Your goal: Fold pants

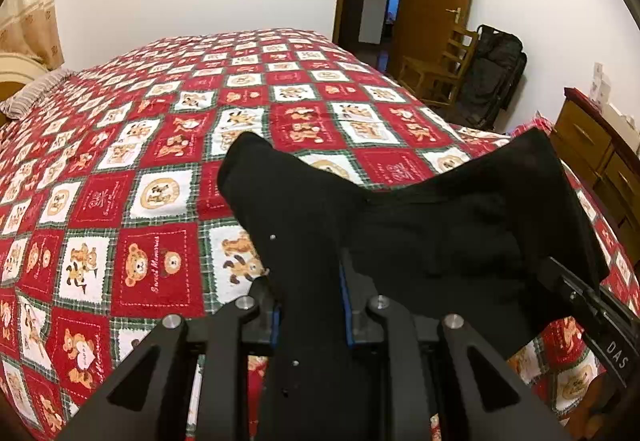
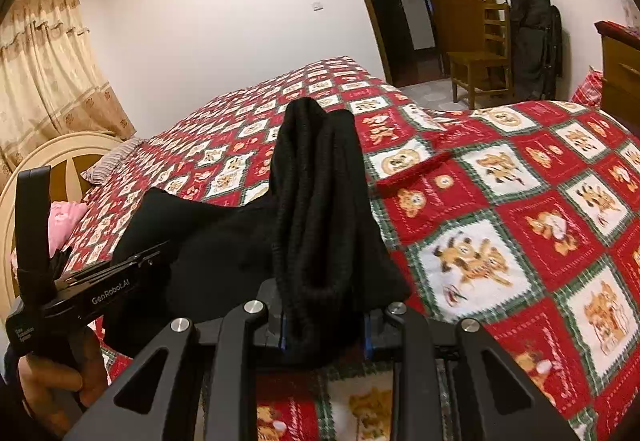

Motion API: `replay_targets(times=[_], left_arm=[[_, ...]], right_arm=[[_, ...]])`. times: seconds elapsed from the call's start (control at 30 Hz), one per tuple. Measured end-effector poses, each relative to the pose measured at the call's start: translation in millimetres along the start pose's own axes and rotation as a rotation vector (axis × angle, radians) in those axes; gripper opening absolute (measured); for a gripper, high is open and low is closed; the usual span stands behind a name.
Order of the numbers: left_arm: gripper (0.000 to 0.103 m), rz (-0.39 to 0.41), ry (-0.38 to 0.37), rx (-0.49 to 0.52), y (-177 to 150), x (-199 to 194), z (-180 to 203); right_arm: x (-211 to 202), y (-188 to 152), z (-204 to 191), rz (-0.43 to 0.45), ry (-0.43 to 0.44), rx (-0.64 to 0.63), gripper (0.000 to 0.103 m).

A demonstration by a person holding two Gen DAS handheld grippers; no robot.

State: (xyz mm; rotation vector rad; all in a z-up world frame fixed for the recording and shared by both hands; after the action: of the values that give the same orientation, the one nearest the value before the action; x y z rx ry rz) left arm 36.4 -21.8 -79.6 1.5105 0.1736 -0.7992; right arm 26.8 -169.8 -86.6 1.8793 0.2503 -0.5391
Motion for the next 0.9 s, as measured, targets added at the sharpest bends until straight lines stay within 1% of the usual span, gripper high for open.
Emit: replay_targets(times=[0.17, 0.33, 0.47, 0.63, 0.9], left_arm=[[0.023, -0.007, 0.012, -0.041, 3.6, 6.6, -15.5], [0.023, -0.036, 0.015, -0.044, -2.5, 16.0, -19.4], [0.023, -0.043, 0.010, -0.047, -0.6, 20.5, -20.7], [0.023, -0.036, 0.030, -0.055, 6.7, 22.4, -34.0], [0.023, -0.002, 0.111, -0.115, 24.4, 20.3, -84.7]], right_arm=[[11.9, -0.3, -4.5, -0.015, 0.010, -0.006, 0.026], [21.7, -5.9, -1.5, -0.046, 0.000, 0.009, 0.026], [27.3, -0.3, -7.6, -0.047, 0.009, -0.001, 0.026], [44.4, 10.5, -30.5, -0.047, 0.050, -0.028, 0.026], [84.9, 19.9, -82.9, -0.072, 0.144, -0.073, 0.026]])
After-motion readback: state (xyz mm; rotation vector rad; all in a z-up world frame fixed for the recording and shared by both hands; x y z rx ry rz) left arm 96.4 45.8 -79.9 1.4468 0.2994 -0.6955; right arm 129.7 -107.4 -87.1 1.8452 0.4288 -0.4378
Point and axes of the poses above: each gripper's, at about its wrist camera, not at the fingertips, and x roughly the way its jaws point, z to its right, y to its top, the point moved 10 cm from there along x, roughly the way its jaws point, and after that the axes turned 11 degrees about z, right-handed, at the moved point
